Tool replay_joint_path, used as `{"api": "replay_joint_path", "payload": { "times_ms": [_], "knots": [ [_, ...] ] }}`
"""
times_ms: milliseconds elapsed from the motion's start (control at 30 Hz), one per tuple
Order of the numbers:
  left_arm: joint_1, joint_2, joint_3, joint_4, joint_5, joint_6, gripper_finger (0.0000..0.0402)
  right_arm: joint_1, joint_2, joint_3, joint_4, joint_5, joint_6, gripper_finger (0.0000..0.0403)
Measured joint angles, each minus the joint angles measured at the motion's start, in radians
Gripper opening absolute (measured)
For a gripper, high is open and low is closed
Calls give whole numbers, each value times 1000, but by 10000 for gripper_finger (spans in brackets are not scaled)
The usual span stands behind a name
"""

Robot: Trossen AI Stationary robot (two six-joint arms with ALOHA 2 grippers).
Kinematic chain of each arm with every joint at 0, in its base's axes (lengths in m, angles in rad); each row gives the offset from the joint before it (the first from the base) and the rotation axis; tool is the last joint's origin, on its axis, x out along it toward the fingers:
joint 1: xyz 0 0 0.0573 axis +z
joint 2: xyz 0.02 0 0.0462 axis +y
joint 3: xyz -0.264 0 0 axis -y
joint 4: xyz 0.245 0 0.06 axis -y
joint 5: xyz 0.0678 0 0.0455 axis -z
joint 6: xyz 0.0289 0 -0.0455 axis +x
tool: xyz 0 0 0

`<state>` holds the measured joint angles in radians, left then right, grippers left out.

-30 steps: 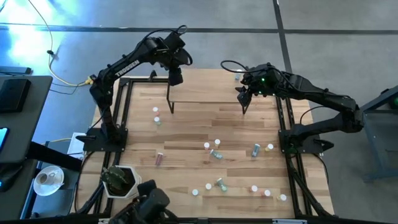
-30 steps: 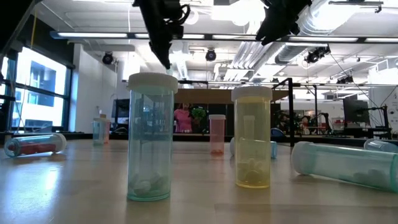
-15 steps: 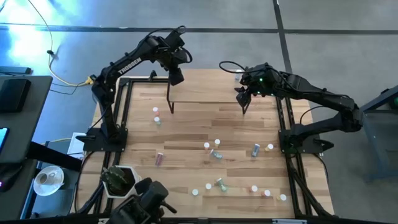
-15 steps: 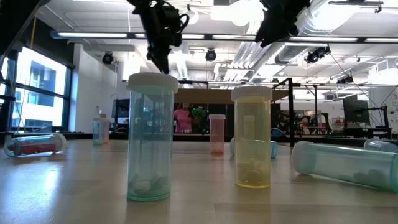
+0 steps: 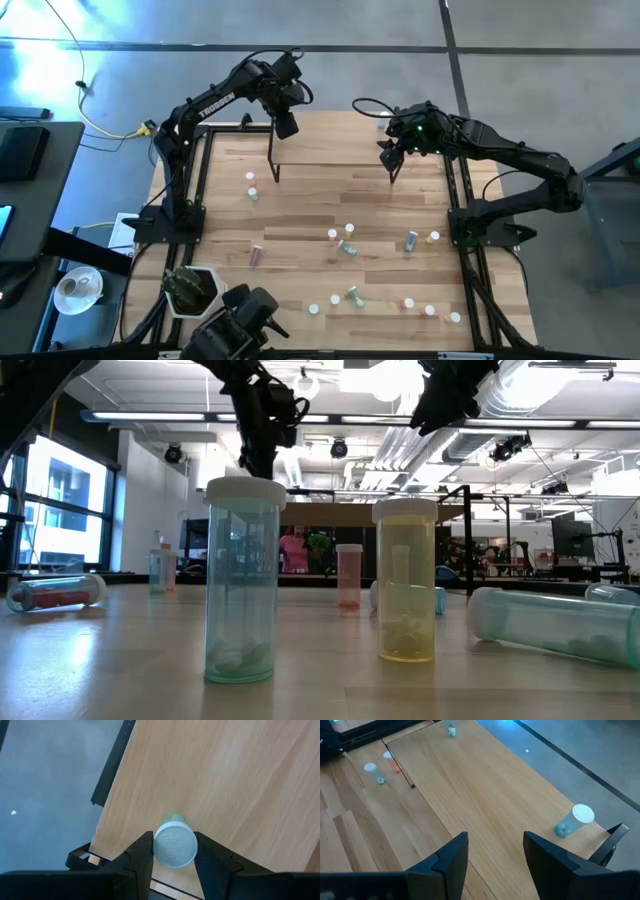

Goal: Pick and place medicine bottles onto shelf by color
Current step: Put the green pill bottle on the shelf

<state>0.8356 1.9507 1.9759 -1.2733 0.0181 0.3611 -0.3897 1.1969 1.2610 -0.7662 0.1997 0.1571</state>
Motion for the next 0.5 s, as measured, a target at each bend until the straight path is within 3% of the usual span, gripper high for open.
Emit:
{"api": "replay_joint_path", "payload": {
  "times_ms": [500],
  "knots": [
    [1, 2, 0, -3, -5, 16, 134, 0, 0, 0, 0, 0, 0, 181]
  ]
}}
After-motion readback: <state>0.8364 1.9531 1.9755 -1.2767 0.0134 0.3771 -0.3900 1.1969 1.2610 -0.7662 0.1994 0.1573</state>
